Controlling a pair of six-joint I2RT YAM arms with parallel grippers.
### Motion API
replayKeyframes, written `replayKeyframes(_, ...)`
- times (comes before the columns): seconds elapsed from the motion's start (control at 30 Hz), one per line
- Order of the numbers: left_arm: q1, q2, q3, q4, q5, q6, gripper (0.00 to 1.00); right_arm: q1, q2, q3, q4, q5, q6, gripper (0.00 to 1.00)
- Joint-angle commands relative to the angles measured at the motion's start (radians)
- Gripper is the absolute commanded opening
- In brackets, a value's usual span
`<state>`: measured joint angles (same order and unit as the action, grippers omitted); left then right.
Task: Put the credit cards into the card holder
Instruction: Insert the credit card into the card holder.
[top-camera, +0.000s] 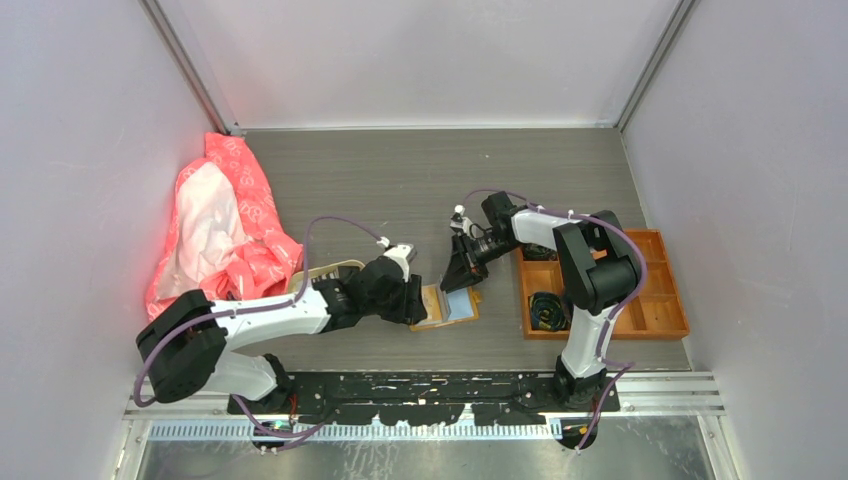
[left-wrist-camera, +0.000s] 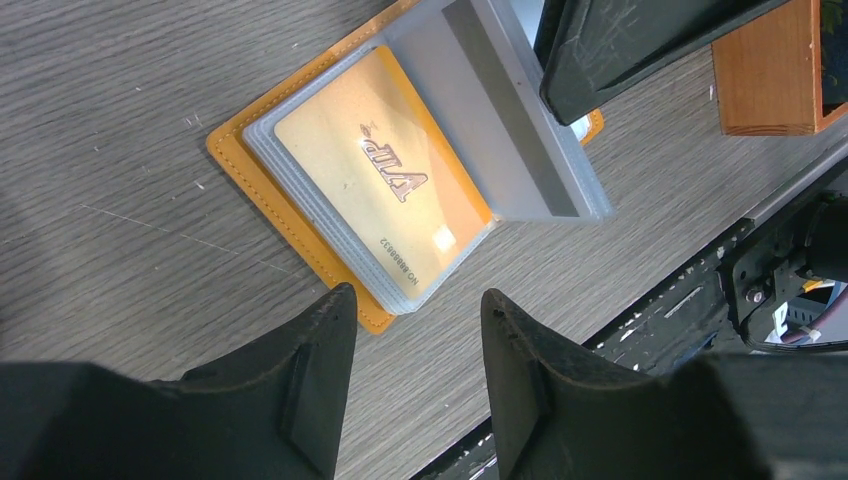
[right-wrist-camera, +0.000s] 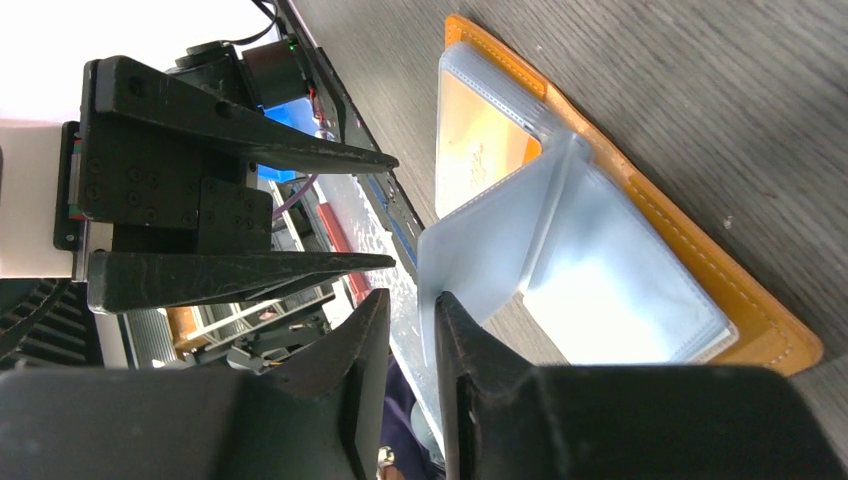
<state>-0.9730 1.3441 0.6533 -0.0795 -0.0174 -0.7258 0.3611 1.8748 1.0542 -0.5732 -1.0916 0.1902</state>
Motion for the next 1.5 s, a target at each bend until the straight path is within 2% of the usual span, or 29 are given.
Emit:
replayKeyframes(0.0, 0.005, -0.035, -0.002, 0.024, -0.012, 0.008, 0.49, 0.008, 0.006, 0.003, 0.013, -0.021, 0.002, 0.26)
replayKeyframes(0.17, 0.004, -0.039, 0.005, 0.066, 0.011, -0.003, 0.5, 0.011, 0.009, 0.003, 0.012, -0.02, 0.0, 0.19)
replayKeyframes(0.4, 0.003, 0.007, 0.024, 0.168, 0.088, -0.042, 0.57, 0.014, 0.014, 0.007, 0.007, -0.014, -0.006, 0.15)
replayKeyframes(0.87, 0.003, 0.107, 0.1, 0.19, 0.12, -0.051, 0.63, 0.018, 0.02, 0.011, -0.002, -0.008, -0.014, 0.09)
replayKeyframes(1.47, 0.004, 0.168, 0.126, 0.162, 0.089, -0.046, 0.61, 0.021, 0.021, 0.017, -0.014, -0.006, -0.024, 0.08)
